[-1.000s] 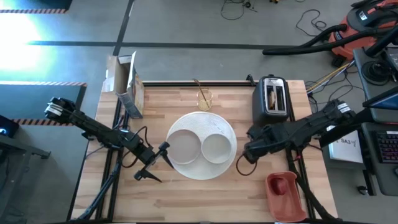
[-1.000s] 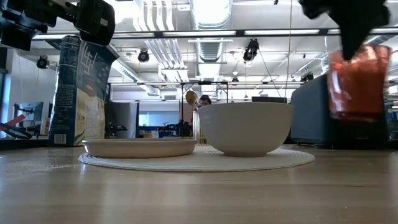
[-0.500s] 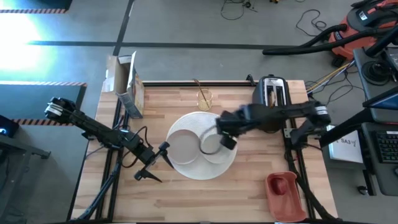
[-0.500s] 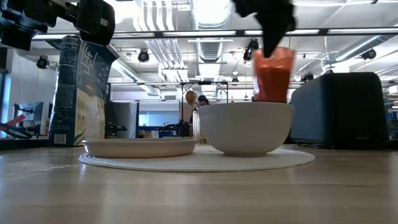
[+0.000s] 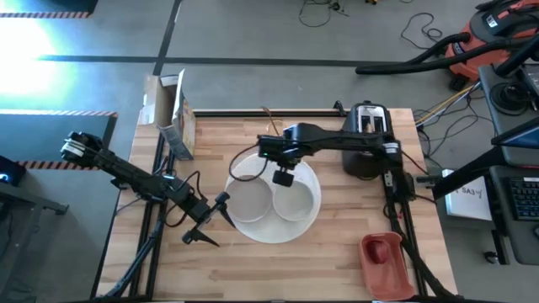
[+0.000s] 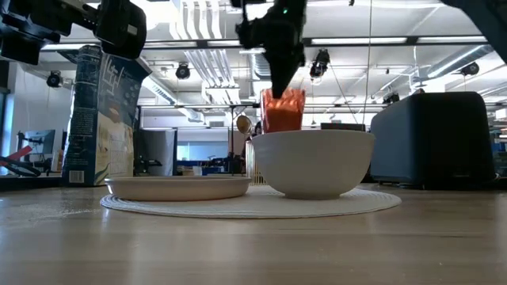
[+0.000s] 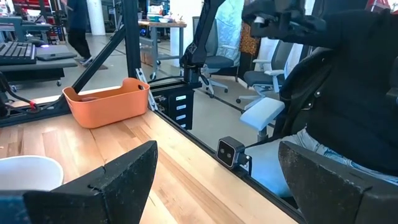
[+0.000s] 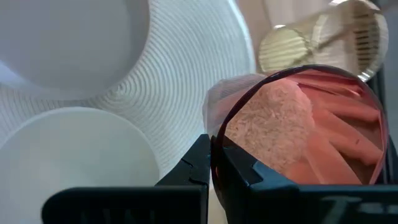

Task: Arrange a breakfast setting
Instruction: Put the cup of milk on the placemat on the top of the plate and bowl

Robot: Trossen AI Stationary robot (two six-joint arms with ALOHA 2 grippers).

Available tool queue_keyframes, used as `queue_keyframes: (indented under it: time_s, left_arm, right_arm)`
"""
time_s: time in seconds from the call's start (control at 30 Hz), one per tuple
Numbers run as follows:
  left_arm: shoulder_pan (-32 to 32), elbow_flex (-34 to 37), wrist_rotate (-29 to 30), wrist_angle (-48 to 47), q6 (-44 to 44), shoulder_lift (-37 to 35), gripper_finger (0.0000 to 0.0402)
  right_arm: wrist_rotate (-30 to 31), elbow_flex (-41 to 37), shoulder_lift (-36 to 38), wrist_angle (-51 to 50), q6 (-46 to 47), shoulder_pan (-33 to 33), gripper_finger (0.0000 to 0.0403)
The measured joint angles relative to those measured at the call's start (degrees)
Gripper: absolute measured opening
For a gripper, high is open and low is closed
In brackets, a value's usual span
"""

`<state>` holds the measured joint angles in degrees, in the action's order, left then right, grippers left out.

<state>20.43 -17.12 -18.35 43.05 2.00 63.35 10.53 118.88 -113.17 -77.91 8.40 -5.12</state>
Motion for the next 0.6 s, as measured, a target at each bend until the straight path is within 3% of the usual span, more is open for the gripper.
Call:
queue_keyframes:
  time_s: [0.23, 0.6]
  left_arm:
    - [0.00, 0.00, 0.00, -0.40, 0.00, 0.00, 0.0317]
    - [0.00, 0.00, 0.00, -0.37, 0.00, 0.00, 0.0317]
  right_arm:
    - [-0.49, 3.61, -6.73, -0.23, -5.24, 0.08, 0.0009]
    - [-0.59, 4.18, -10.83, 1.09, -8.05, 0.41, 0.0009]
